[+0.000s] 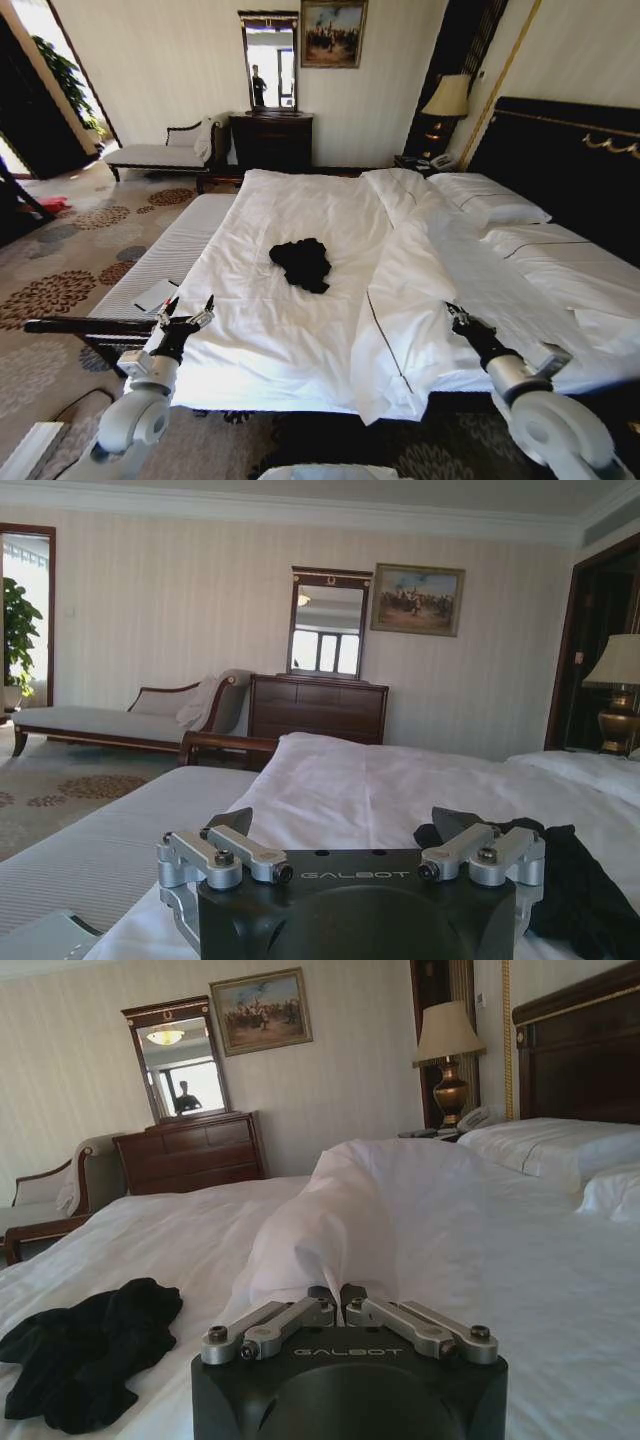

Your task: Fold the clothes on the bed.

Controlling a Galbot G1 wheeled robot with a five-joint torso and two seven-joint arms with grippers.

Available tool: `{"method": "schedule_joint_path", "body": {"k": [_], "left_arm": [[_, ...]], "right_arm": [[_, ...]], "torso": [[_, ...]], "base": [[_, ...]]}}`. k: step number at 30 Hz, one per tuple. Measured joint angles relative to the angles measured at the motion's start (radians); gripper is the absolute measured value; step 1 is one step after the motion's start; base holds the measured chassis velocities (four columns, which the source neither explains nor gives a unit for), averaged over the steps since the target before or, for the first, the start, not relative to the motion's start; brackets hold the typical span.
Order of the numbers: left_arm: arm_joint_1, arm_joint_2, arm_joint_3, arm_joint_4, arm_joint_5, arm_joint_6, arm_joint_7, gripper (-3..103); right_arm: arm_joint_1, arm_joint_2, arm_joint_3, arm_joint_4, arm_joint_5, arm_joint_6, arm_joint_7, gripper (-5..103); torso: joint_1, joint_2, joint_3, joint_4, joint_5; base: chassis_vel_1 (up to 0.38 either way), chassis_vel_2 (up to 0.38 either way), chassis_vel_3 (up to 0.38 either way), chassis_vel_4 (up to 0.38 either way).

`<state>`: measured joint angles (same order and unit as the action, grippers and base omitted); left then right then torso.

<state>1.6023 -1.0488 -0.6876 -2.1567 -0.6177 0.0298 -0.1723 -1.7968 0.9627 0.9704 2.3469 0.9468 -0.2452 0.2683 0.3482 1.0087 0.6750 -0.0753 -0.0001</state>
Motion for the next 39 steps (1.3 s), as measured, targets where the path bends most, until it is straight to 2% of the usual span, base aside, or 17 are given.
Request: {"method": "schedule_joint_path", "body": {"k": [6, 9, 15, 24, 30, 39], "left_arm": [[0.000, 0.001, -0.003, 0.003, -0.003, -0.002, 0.000, 100], [-0.011, 0.002, 0.003, 0.006, -0.004, -0.002, -0.003, 100], [-0.017, 0.005, 0.002, 0.009, -0.012, -0.001, -0.006, 100], [-0.020, 0.003, 0.005, 0.027, -0.016, -0.002, -0.006, 100], [-0.027, 0.004, 0.010, 0.031, -0.016, -0.003, -0.006, 100], [-0.027, 0.008, 0.008, 0.036, -0.022, -0.003, -0.006, 100]], "right_arm": [[-0.012, 0.002, 0.061, -0.018, -0.030, 0.016, -0.008, 1], [-0.015, -0.019, 0.199, -0.111, -0.018, 0.035, -0.024, 1], [-0.028, -0.015, 0.279, -0.242, -0.035, 0.065, -0.049, 1], [-0.042, 0.015, 0.359, -0.462, -0.069, 0.129, -0.060, 1], [-0.047, 0.022, 0.389, -0.534, -0.091, 0.156, -0.070, 1], [-0.027, 0.067, 0.396, -0.688, -0.188, 0.203, -0.080, 1]], "torso": [[0.000, 0.000, 0.000, 0.0000, 0.0002], [0.000, 0.000, 0.000, 0.0000, 0.0002], [0.000, 0.000, 0.000, 0.0000, 0.0002], [0.000, 0.000, 0.000, -0.0001, 0.0004], [0.000, 0.000, 0.000, -0.0001, 0.0001], [0.000, 0.000, 0.000, 0.0001, 0.0002]], "base": [[0.000, 0.000, 0.000, 0.000], [0.000, 0.000, 0.000, 0.000], [0.000, 0.000, 0.000, 0.000], [0.000, 0.000, 0.000, 0.000], [0.000, 0.000, 0.000, 0.000], [0.000, 0.000, 0.000, 0.000]]}}
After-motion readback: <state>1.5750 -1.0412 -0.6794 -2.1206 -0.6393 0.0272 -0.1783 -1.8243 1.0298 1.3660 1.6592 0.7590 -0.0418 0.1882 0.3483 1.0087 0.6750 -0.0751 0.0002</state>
